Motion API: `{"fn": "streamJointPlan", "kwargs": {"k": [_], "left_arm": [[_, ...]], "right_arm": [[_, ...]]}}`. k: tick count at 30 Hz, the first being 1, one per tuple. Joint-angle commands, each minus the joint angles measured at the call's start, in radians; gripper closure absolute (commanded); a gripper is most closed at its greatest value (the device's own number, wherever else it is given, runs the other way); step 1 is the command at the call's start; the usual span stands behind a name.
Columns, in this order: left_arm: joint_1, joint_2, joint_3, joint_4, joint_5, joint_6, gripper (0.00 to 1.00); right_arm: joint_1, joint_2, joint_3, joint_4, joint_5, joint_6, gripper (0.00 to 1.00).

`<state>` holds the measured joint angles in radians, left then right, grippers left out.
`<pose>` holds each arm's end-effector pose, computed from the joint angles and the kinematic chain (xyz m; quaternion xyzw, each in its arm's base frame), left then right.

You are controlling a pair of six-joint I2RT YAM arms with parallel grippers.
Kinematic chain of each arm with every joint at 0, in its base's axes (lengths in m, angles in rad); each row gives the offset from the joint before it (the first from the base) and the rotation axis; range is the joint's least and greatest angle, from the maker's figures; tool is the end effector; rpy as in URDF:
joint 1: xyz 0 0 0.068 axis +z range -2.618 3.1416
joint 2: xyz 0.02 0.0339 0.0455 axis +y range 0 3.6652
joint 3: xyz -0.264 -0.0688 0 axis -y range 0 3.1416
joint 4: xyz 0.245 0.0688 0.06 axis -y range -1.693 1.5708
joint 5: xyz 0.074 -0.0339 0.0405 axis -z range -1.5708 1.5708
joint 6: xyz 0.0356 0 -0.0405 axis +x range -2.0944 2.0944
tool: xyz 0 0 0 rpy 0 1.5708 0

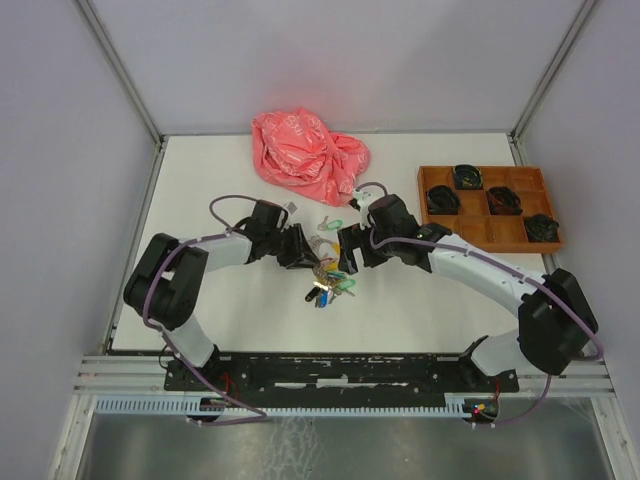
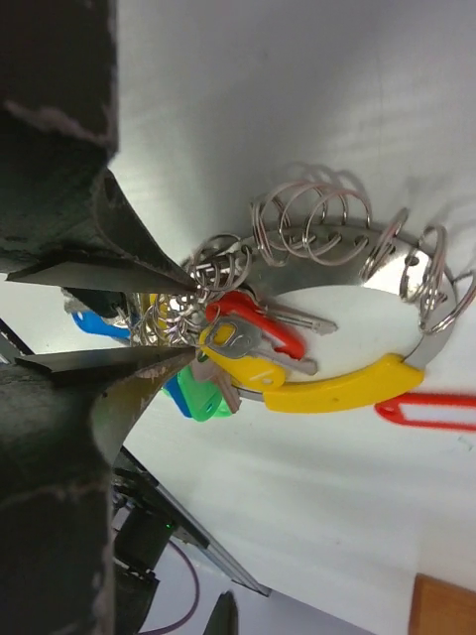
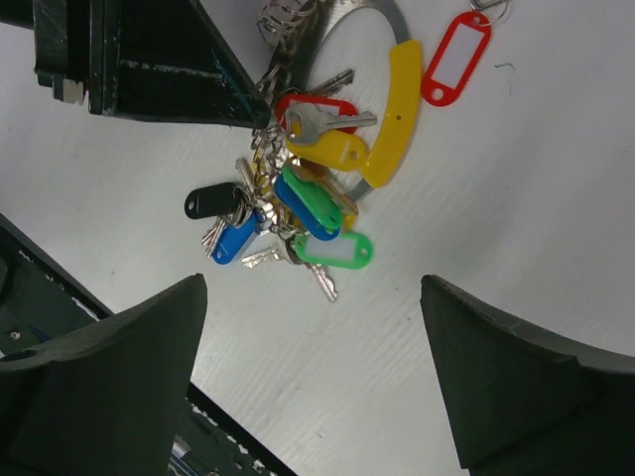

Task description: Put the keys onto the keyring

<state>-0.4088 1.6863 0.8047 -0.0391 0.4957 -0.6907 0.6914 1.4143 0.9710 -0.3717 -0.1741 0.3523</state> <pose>0.2835 -0.1413 0.1410 -0.0515 0.9206 -0.3600 0.1425 0.2277 0.1965 0.2440 -0.1879 0.9072 0.2533 0.2784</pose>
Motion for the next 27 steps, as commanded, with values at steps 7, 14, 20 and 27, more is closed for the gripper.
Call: {"fn": "streamJointPlan", "kwargs": {"k": [7, 14, 20, 27], "left_arm": [[-0.051, -0.061, 0.093, -0.061, -0.032, 0.031, 0.61], [0.014, -0.1, 0.03, -0.087, -0.07, 0.025, 0.56], [0.02, -0.086, 0.03, -0.069, -0.069, 0.025, 0.55], [0.04, -0.104, -0.01, -0.058, -0.066, 0.025, 0.53]], "right_arm": [[0.019, 0.113, 0.082, 0.03, 0.021, -0.009, 0.06], [0.02, 0.27, 0.239, -0.077, 0.108, 0.007, 0.32], [0.021, 0.406, 0.377, -0.176, 0.197, 0.009, 0.42], [0.045, 0.537, 0.483, -0.277, 0.302, 0.014, 0.53]]}}
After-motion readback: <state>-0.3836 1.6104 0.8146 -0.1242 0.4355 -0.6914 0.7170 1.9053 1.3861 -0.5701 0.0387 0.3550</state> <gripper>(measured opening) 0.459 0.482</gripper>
